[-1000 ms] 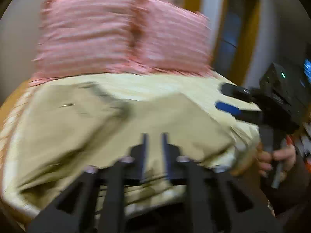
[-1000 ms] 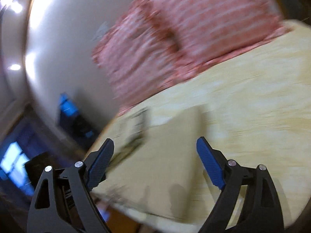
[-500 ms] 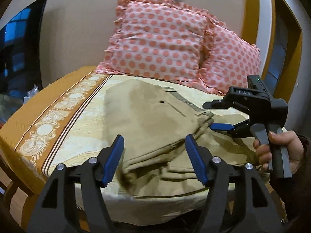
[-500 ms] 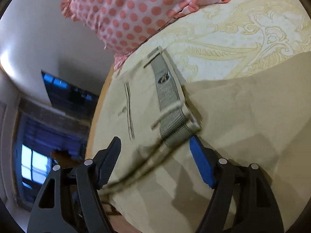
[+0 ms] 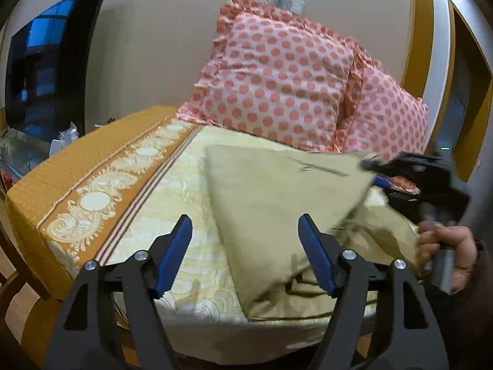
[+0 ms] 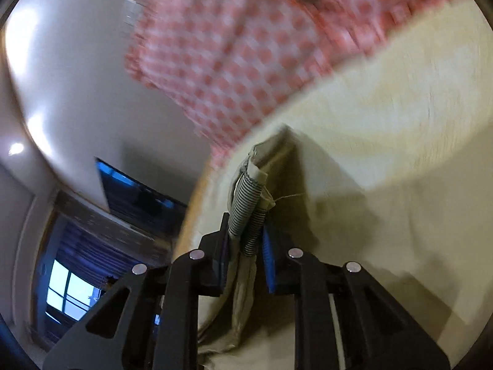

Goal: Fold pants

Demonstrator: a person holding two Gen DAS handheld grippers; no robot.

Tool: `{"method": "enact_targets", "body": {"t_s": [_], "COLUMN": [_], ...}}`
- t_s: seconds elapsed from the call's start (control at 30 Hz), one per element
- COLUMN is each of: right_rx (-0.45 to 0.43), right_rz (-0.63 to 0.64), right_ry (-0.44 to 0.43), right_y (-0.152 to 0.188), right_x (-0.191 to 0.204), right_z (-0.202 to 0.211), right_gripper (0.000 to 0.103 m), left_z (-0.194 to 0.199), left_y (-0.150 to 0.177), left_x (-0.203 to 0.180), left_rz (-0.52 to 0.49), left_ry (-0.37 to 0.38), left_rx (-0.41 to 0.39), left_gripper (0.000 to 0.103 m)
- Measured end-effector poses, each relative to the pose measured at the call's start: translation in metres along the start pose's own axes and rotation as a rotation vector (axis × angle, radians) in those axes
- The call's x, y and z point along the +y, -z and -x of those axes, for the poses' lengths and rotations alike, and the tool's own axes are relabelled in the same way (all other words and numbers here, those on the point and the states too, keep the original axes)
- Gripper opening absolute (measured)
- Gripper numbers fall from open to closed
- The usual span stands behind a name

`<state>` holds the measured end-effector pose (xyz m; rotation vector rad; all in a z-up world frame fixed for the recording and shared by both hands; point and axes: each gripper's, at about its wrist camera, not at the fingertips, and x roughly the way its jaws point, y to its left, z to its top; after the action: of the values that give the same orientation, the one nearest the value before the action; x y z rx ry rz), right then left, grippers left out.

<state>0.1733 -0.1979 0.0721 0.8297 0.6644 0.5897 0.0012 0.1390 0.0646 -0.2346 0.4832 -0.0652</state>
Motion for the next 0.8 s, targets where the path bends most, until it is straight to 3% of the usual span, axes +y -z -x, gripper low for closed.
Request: {"method": "enact_targets", "body": {"t_s": [0.07, 0.17, 0.37, 0.43, 0.5, 0.57, 0.6, 0.7, 0.8], "right_rx": [-0.074, -0.153, -0.113, -0.056, -0.074, -0.143, -0.187, -0.141, -0.022], "right_rz": [0.066, 0.157, 0.056, 0.147, 0.222, 0.298, 0.343, 0.426, 0.448], "right_ry": [0.005, 0.109, 0.262, 0.327, 0.373, 0.388, 0.391, 0.341, 0.312], "right_y": [0.001, 0.030, 0.091, 0.099, 0.095, 0.087, 0.082, 0.063, 0.059], "right_x": [0.009, 0.003, -0.053, -0.053, -0.042, -0.028, -0.020, -0.009, -0.015], "right_z": [0.039, 0.102, 0.150, 0.147, 0.152, 0.162, 0.165, 0.138, 0.103], "right_gripper": [0.012, 0.012, 0.012, 0.014, 0.025, 0.061, 0.066, 0.067, 0.067], "left_z": [0.004, 0.003, -0.018, -0.026, -0.035, -0.043, -0.048, -0.063, -0.083], "left_y": [-0.002, -0.004, -0.007, -0.008, -0.009, -0.010, -0.010, -0.006, 0.004], "left_x": [-0.001, -0.008, -0.027, -0.037, -0.047, -0.056, -0.062, -0.081, -0.093], "left_rz": [-0.005, -0.025, -0.063, -0.086, -0.130, -0.164, -0.188, -0.247, -0.271], "left_ry": [-0.006, -0.005, 0.013, 0.024, 0.022, 0.021, 0.035, 0.098, 0.148], "left_rx": [-0.021, -0.033, 0.002, 0.017, 0.034, 0.054, 0.067, 0.105, 0.183], "left_gripper": [0.076, 0.078, 0.078, 0.078, 0.079, 0.084, 0.086, 0.090, 0.091]}}
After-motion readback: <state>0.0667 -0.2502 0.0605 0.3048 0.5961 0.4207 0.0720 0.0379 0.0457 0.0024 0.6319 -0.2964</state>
